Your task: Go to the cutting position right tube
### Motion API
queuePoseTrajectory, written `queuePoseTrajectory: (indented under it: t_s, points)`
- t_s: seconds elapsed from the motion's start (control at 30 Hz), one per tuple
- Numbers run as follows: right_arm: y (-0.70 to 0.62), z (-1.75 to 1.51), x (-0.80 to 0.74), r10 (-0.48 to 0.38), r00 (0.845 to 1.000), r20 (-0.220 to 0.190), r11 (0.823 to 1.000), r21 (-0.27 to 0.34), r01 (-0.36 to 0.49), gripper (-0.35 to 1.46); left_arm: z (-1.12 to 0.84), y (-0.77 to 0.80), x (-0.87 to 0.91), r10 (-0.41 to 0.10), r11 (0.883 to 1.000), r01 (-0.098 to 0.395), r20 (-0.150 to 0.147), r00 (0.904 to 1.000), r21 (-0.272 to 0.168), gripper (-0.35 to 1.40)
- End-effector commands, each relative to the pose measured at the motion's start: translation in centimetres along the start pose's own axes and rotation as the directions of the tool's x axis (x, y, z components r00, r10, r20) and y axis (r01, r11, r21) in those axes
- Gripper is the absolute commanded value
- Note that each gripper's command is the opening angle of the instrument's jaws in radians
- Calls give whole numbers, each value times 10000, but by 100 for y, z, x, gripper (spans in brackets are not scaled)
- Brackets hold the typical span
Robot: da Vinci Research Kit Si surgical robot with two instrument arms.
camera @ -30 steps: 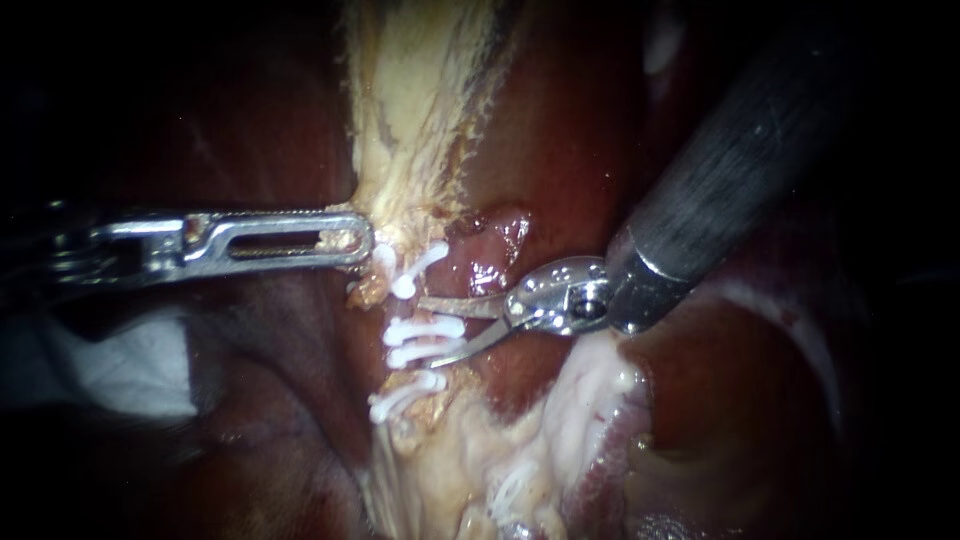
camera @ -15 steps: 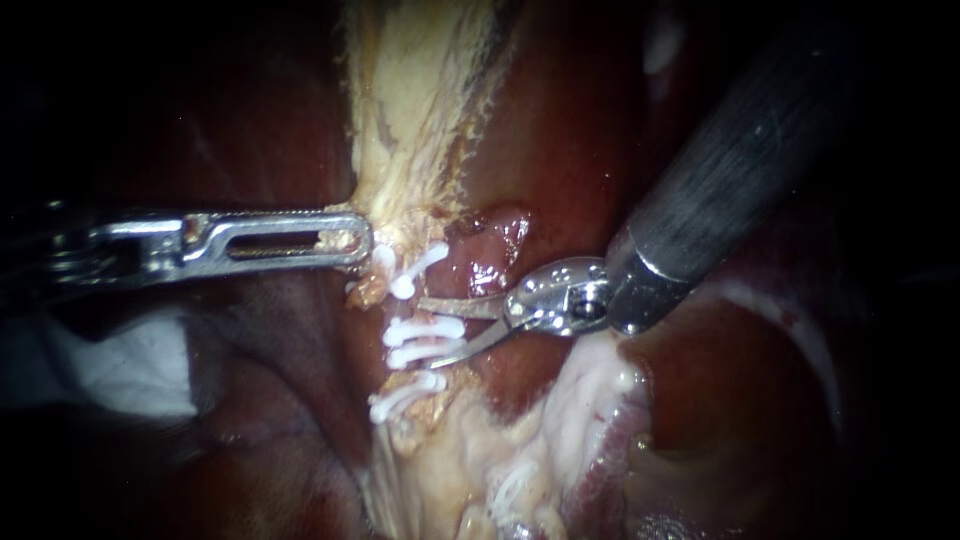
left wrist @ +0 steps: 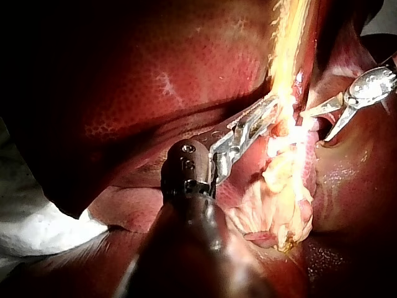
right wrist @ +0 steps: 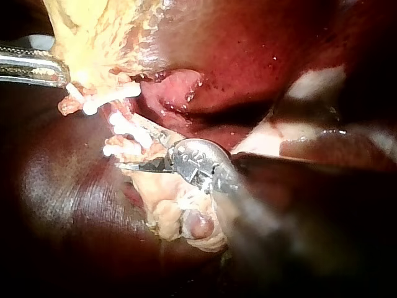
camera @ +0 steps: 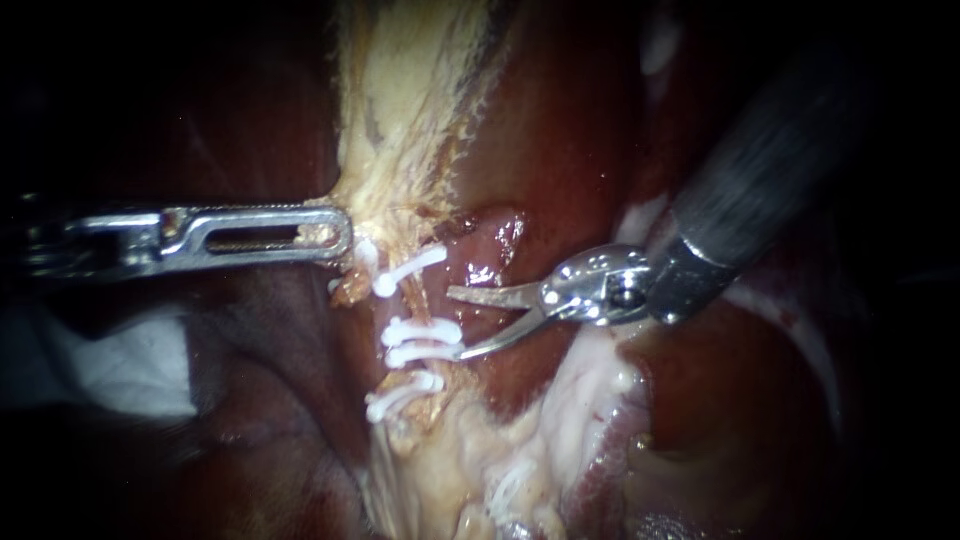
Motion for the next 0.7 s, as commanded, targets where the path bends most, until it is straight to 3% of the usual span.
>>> queuePoseTrajectory:
  t_s: [0.03,0.7]
  points:
    - [0,-1,0,5,10000,-17,10000,-9,-5,127,0,-1,0,2,10000,-2,5,10000,-8,-35]
    - [14,37,-14,78,10000,27,10000,-21,-78,127,-2,-14,3,-14,10000,14,48,10000,-20,-35]
